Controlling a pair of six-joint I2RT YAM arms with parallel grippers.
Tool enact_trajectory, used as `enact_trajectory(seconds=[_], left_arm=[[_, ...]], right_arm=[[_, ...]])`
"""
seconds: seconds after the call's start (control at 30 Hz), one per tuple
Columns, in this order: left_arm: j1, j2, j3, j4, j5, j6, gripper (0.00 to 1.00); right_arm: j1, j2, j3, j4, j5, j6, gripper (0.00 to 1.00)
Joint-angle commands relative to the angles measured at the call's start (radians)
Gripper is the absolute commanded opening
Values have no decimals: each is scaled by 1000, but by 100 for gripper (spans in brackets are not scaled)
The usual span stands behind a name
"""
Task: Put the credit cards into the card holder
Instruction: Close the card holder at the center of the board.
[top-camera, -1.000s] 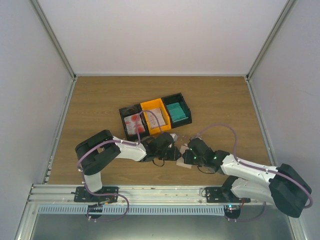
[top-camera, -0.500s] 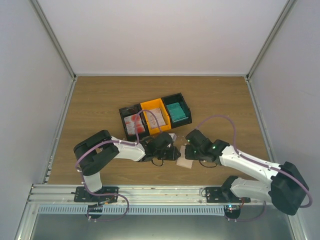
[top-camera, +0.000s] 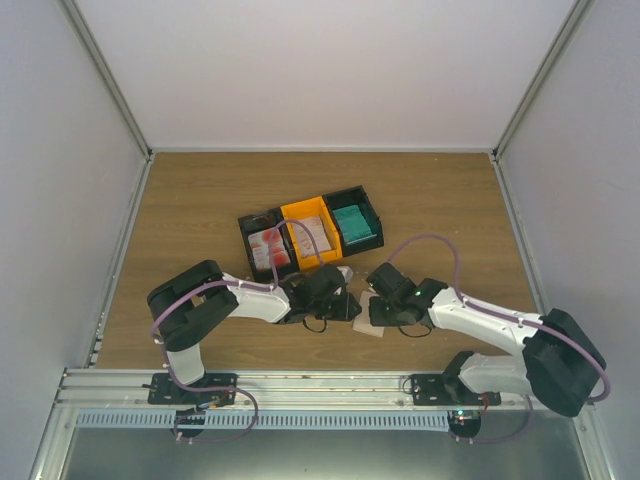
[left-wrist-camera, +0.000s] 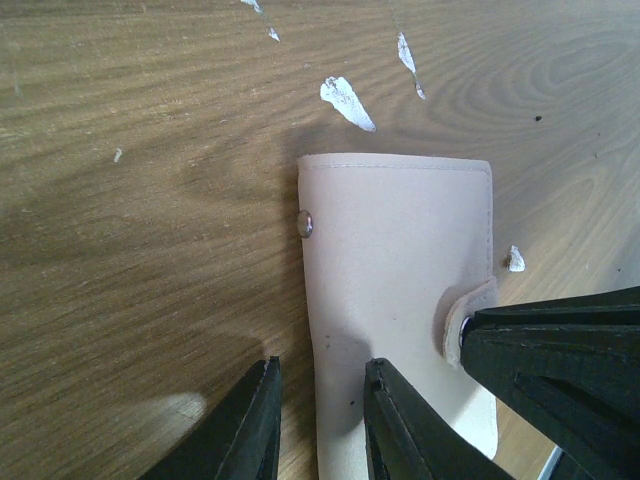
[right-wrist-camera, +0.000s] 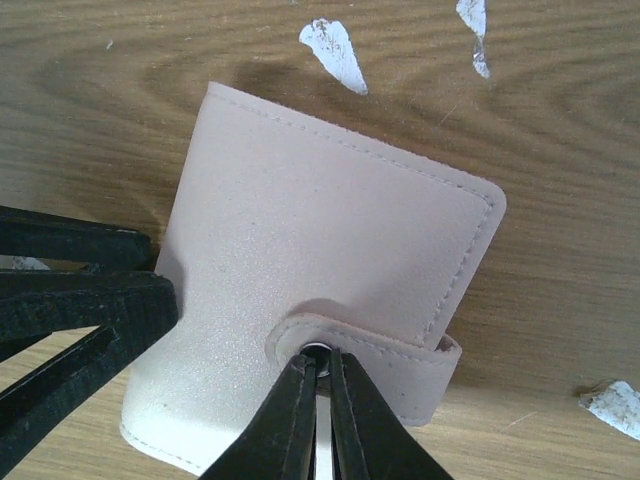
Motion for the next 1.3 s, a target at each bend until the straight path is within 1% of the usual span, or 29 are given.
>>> enact_trajectory(seconds=[0.0, 0.1, 0.23, 0.57, 0.77, 1.03, 1.27], left_arm=[[7, 9, -26, -69, -28, 20, 28], [7, 11, -24, -66, -26, 19, 28], [7, 17, -25, -63, -24, 17, 28], [7, 25, -22, -63, -21, 18, 27], [7, 25, -22, -64, -19, 20, 27], [7, 23, -26, -66, -23, 18, 27], [7, 12, -33, -67, -35, 18, 27]], right_arm=[[-5, 11, -4, 27, 35, -13, 7], [-5, 2, 2, 31, 45, -14, 13], [-7, 0, 9, 15, 64, -13, 14], [-10, 45, 3, 13, 60, -20, 6], [-10, 88, -23, 1, 19, -19, 2], [-9, 156, -82, -13, -39, -28, 1], [-8, 232, -58, -53, -40, -23, 1]])
